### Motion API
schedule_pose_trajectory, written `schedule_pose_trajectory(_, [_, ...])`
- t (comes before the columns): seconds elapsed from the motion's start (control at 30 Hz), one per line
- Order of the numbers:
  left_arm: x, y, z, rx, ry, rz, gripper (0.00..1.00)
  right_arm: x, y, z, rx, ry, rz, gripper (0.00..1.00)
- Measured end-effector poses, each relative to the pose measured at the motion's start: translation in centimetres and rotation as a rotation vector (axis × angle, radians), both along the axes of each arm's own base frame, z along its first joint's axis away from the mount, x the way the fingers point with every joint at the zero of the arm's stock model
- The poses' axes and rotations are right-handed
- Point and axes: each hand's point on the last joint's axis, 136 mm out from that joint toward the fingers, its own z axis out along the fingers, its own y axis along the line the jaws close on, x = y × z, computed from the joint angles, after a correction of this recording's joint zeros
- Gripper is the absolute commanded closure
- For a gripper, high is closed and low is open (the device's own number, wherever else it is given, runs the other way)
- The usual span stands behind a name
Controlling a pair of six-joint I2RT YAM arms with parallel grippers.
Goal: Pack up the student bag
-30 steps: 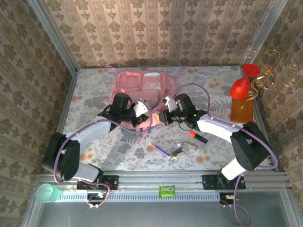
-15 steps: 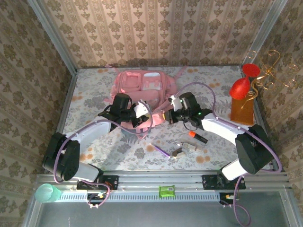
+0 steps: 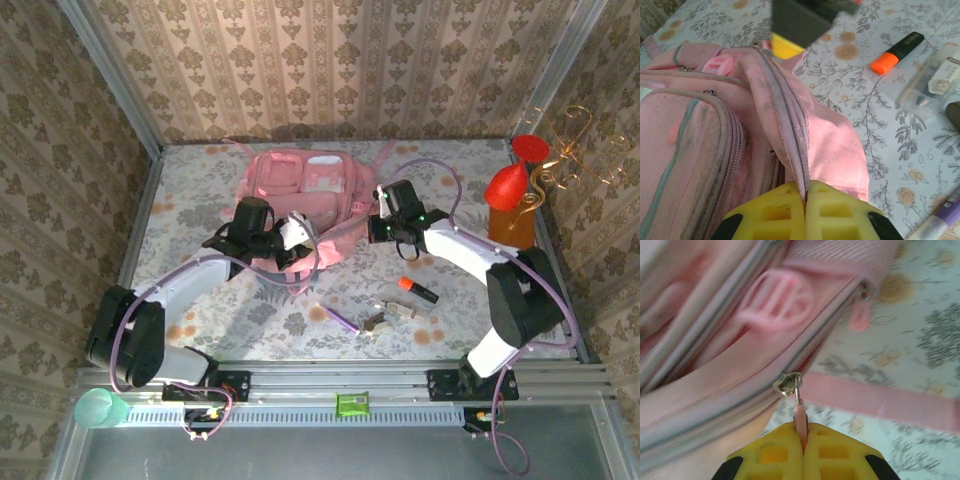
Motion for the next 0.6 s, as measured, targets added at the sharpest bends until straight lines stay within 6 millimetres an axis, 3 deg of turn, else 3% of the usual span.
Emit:
schedule_pose_trajectory(0.13, [-0.7, 0.3, 0.8, -0.031, -0.007, -0.024, 1.00, 3.3, -2.0, -2.1, -0.016, 0.052, -0.074, 1.00])
schedule_pose_trajectory(0.3, [-0.4, 1.1, 0.9, -0.038, -0.017, -0.002, 1.00, 4.2, -0.8, -2.9, 0.034, 0.096, -0.036, 1.00])
schedule_pose_trajectory(0.43, [-0.3, 1.3, 0.9, -0.040, -0.015, 0.001, 1.00, 3.7, -0.9, -2.5, 0.060, 0.083, -0.035, 1.00])
schedule_pose_trajectory(0.6, [-0.8, 0.8, 0.9, -0.061, 0.005, -0.036, 1.00, -0.1, -3.2, -1.7, 0.071, 0.071, -0.078, 1.00])
